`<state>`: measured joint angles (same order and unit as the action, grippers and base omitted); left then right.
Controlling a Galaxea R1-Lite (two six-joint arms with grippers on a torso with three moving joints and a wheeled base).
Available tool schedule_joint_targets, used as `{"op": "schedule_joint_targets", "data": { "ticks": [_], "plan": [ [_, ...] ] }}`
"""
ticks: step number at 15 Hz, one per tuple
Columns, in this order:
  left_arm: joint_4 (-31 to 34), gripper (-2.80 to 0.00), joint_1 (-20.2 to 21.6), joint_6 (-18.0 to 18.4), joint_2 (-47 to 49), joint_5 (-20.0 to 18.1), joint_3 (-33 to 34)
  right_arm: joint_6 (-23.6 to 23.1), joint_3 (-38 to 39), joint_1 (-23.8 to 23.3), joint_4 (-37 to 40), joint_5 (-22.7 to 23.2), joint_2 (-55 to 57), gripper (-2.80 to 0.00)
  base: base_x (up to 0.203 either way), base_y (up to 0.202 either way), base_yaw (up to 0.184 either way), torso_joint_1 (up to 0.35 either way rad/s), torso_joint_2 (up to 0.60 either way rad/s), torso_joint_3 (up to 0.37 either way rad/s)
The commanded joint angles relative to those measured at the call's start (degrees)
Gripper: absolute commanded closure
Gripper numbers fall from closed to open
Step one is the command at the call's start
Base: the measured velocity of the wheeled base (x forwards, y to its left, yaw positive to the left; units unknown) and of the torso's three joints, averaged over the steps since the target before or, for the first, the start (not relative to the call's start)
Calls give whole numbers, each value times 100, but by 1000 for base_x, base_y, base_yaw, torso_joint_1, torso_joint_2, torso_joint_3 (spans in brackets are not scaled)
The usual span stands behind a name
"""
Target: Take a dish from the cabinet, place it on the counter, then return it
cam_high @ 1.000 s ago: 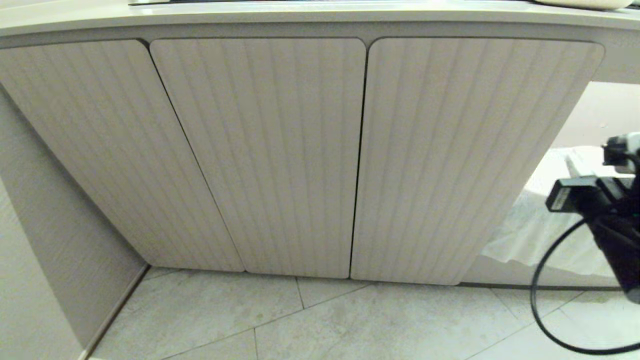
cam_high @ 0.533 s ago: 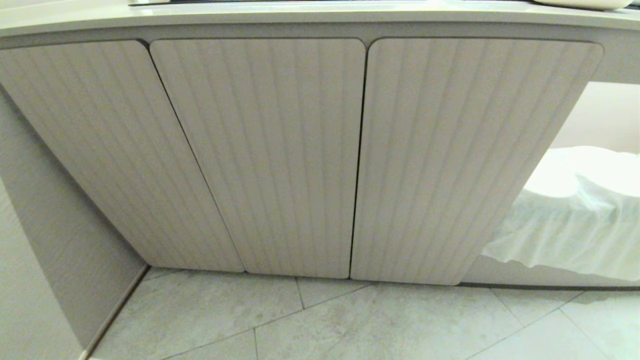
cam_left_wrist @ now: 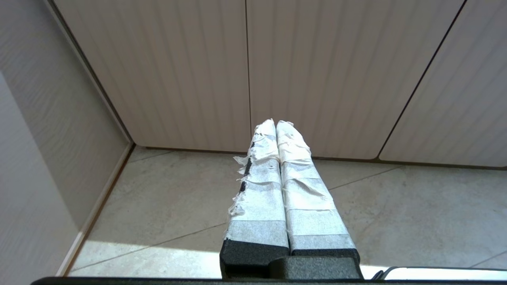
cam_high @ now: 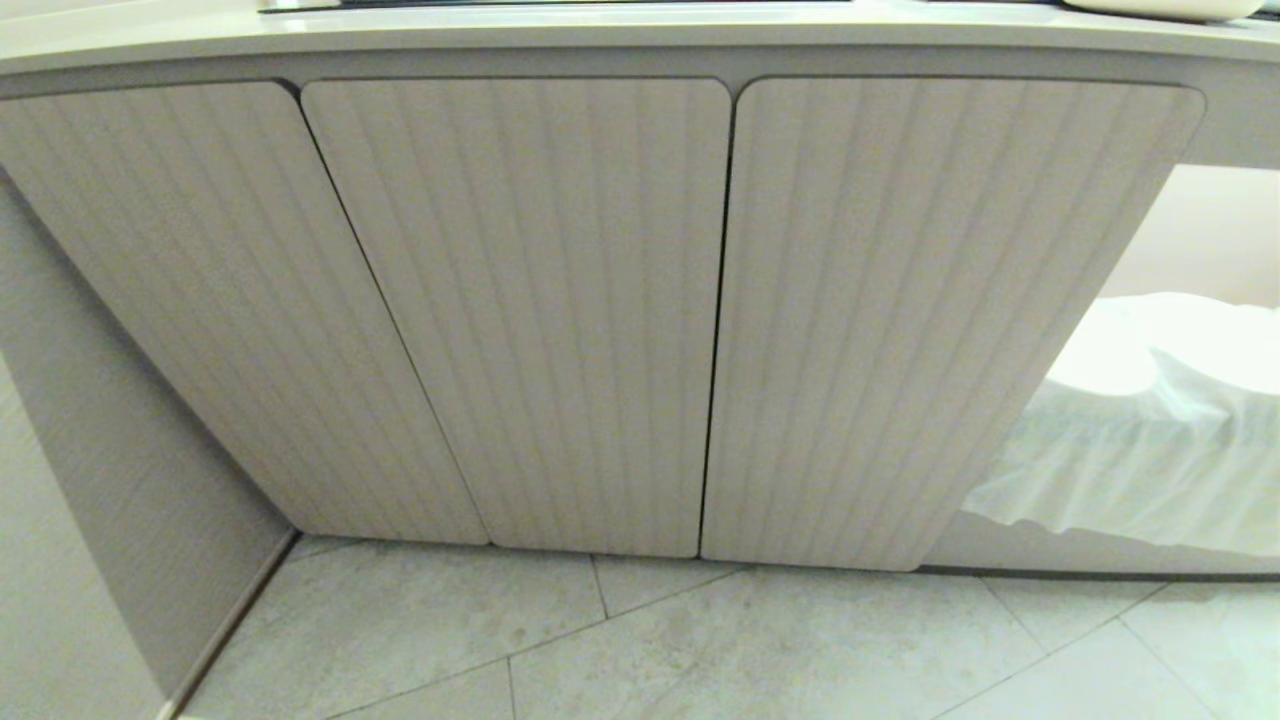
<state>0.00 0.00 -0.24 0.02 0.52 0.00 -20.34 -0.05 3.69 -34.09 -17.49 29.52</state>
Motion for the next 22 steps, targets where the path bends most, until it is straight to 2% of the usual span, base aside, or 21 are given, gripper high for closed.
{"op": "schedule_joint_targets", "data": {
  "ticks": [1,3,4,6,8,11,12,22],
  "plan": [
    [0,0,0,-2,-2,0,0,356,4,27,1915,276,-1047,0,0,0,0,0,0,0],
    [0,0,0,-2,-2,0,0,538,5,-161,2602,1212,-1501,0,0,0,0,0,0,0],
    [0,0,0,-2,-2,2,0,564,5,-257,2990,1513,-1676,0,0,0,0,0,0,0],
    [0,0,0,-2,-2,3,0,623,-3,-323,3169,1938,-1858,0,0,0,0,0,0,0],
    [0,0,0,-2,-2,1,0,756,0,-300,3179,1968,-2015,0,0,0,0,0,0,0],
    [0,0,0,-2,-2,9,0,1384,-3,-361,3400,1898,-2613,0,0,0,0,0,0,0],
    [0,0,0,-2,-2,2,0,1443,-4,-367,3415,1857,-2698,0,0,0,0,0,0,0],
    [0,0,0,-2,-2,6,0,1377,-4,-369,3411,1872,-2952,0,0,0,0,0,0,0]
  ]
}}
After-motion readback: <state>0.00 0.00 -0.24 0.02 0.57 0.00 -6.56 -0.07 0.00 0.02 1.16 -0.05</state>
